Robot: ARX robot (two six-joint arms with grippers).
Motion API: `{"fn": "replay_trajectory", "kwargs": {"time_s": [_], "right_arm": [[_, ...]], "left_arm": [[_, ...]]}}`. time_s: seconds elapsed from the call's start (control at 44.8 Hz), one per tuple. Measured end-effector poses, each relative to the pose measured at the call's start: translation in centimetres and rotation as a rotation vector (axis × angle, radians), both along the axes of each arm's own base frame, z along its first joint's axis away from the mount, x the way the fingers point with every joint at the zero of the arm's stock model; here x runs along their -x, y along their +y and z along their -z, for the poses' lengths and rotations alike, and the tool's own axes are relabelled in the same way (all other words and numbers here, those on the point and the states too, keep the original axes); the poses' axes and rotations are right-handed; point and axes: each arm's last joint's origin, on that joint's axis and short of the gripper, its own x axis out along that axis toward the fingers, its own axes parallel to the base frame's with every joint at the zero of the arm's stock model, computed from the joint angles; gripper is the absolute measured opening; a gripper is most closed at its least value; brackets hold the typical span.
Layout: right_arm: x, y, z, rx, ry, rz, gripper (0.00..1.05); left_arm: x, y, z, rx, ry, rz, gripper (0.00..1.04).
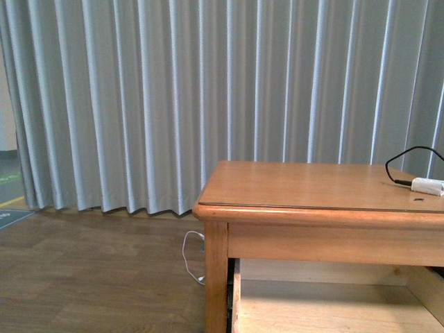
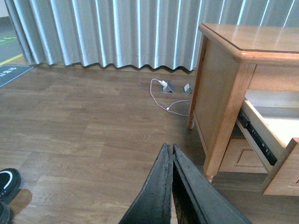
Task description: Place pink marker in drawer with both arms
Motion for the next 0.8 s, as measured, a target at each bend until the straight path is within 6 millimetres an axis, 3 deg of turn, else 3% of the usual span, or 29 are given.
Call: {"fn": "replay_trajectory", "kwargs": {"time_s": [0.089,0.156,0.312,0.379,0.513,0.804], "right_arm": [[-0.2,0.0,0.0,0.135,-0.122,0.116,0.96],[-0.3,-0.1,0.1,0.171,-0.108,0.139,0.96],[-1.3,-0.2,3.2,0.241,0.134,0.039,0.96],[-1.7,-0.2,4.3,0.25,0.175,0.008,0.96],[-3.9,-0.4,6.9,0.26,0.204,-0.01,0.96],[-7.5,0.2,11.7,0.262,0.128,-0.013,0.96]], "left_arm": [[0.0,0.0,0.0,0.0,0.0,0.0,0.21],[0.0,0.0,0.0,0.0,0.0,0.0,0.31],[0.0,0.0,0.0,0.0,0.0,0.0,0.62],[0.0,0.0,0.0,0.0,0.0,0.0,0.71],[0.0,0.0,0.0,-0.001,0.0,0.0,1.0],[0.0,0.0,0.0,-0.001,-0.001,0.0,0.98]]}}
